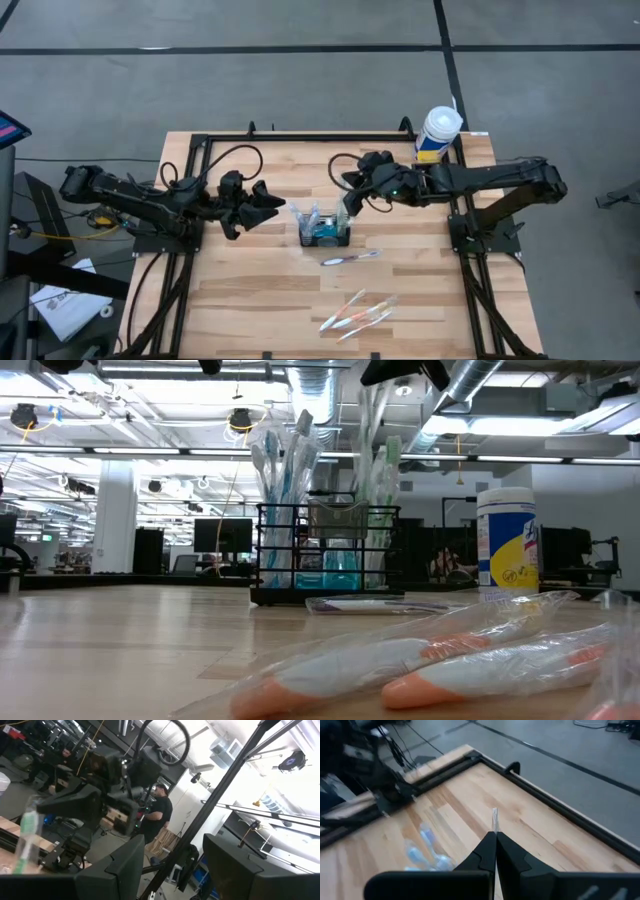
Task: Pick & Place toothbrushing station
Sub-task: Put the green toothbrush into the black wire organizer, then put the purple toothbrush into the black wire organizer
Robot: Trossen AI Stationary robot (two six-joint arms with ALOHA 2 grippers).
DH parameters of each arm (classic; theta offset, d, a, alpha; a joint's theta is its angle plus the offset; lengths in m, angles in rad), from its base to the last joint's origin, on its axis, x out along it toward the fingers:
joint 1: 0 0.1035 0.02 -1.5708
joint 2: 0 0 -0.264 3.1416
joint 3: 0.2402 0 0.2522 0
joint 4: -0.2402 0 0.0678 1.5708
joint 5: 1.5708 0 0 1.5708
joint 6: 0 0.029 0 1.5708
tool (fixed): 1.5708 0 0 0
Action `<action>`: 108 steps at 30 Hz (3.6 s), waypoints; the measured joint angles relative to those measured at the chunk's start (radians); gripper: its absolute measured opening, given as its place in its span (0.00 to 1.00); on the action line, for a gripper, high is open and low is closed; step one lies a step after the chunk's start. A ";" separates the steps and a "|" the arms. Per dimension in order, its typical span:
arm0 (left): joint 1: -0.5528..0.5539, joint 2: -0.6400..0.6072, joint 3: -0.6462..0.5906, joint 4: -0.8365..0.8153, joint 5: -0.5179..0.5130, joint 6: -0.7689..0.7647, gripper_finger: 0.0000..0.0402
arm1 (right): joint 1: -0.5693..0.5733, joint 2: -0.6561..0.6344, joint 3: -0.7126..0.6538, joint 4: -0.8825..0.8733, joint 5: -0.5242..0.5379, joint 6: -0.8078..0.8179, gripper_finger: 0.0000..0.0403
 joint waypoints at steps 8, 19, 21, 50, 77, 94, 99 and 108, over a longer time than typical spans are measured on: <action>0.000 0.000 0.000 -0.002 0.019 -0.006 0.49 | -0.019 -0.006 -0.004 -0.019 -0.010 -0.012 0.00; 0.000 0.000 0.000 -0.003 0.020 -0.007 0.49 | 0.015 -0.008 -0.112 0.078 -0.001 0.044 0.00; 0.000 0.000 0.000 -0.004 0.020 -0.007 0.49 | 0.018 -0.008 -0.125 0.103 0.005 0.043 0.00; 0.000 0.000 0.000 -0.006 0.053 -0.004 0.49 | 0.012 -0.010 -0.128 0.111 -0.030 -0.014 0.00; 0.000 0.000 -0.072 -0.014 0.033 0.001 0.49 | 0.186 -0.006 -0.426 0.362 0.056 0.236 0.00; 0.000 0.000 -0.077 0.002 0.008 0.000 0.49 | 0.135 -0.108 -0.384 0.396 -0.121 0.169 0.20; 0.000 0.000 -0.077 0.003 0.008 0.000 0.49 | 0.095 -0.192 -0.350 0.346 -0.124 0.133 0.42; 0.007 0.000 -0.077 0.003 0.008 0.005 0.49 | 0.081 -0.287 -0.277 0.321 -0.141 0.045 0.61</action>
